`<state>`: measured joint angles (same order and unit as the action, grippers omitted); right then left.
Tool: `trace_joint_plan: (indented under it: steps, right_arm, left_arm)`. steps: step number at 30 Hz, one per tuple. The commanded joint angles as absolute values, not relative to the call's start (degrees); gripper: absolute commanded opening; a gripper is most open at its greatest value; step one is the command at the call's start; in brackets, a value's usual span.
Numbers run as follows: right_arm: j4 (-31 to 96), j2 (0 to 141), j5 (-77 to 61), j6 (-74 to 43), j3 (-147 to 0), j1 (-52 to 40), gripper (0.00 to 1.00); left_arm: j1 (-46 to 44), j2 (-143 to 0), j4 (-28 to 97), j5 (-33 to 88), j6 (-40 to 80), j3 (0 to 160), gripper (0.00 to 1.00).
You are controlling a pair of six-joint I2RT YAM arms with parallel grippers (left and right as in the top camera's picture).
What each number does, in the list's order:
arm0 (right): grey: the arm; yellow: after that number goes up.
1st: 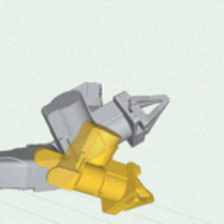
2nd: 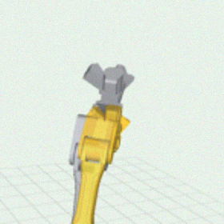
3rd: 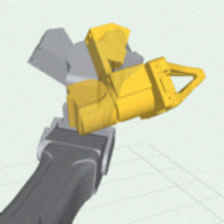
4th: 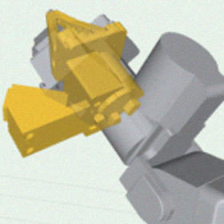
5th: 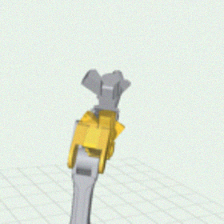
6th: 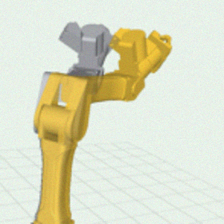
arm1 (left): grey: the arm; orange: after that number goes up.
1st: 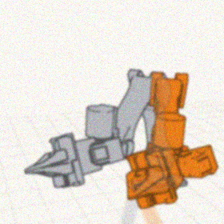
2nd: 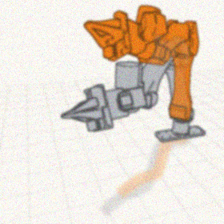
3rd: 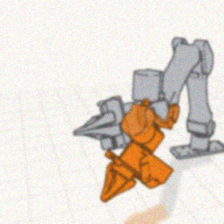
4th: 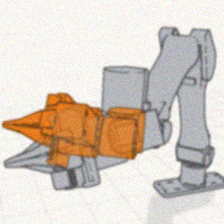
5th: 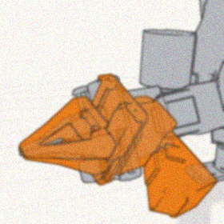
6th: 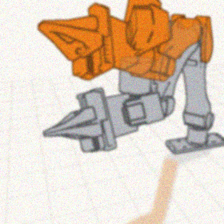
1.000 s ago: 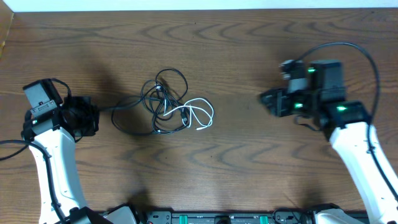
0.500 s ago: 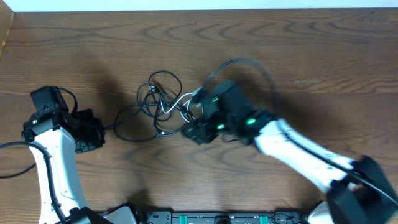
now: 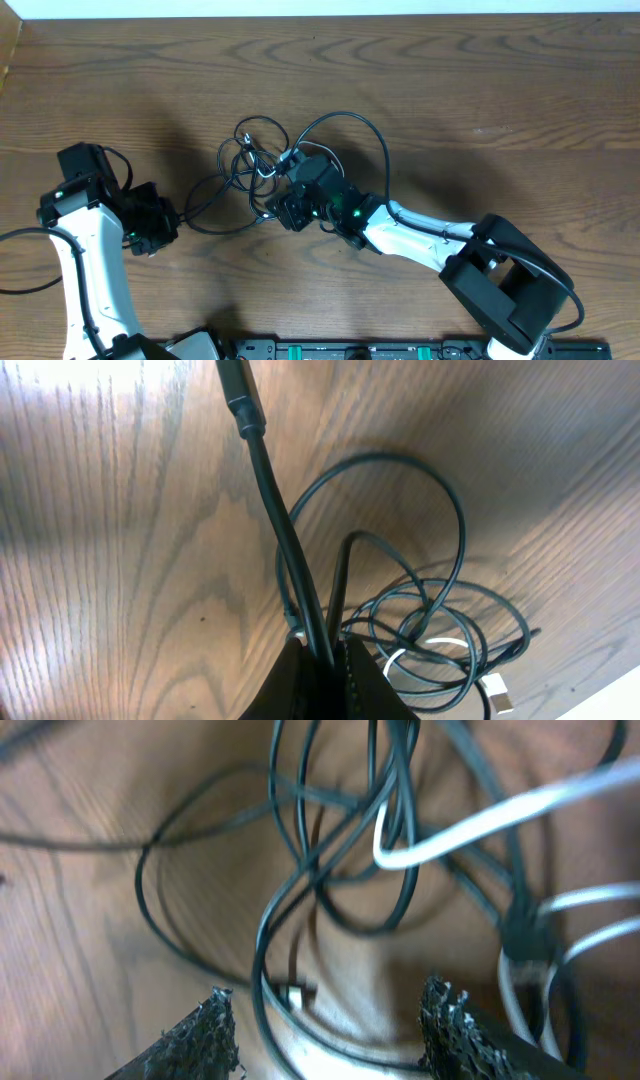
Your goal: Untangle cables
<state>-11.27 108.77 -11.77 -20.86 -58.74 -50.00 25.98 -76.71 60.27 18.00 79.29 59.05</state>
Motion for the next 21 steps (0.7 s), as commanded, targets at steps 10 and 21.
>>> trace_joint_plan:
  steps: [10,21]
  right_arm:
    - [-17.12,109.03,-2.46,-25.71,-58.85,-49.50,0.59]
    - [-21.50,114.61,-2.63,-29.34,-61.89,-49.43,0.55]
  left_arm:
    - [23.00,-75.99,60.80,18.63,79.59,59.20,0.08]
    - [23.00,-75.99,60.86,18.98,79.57,59.20,0.08]
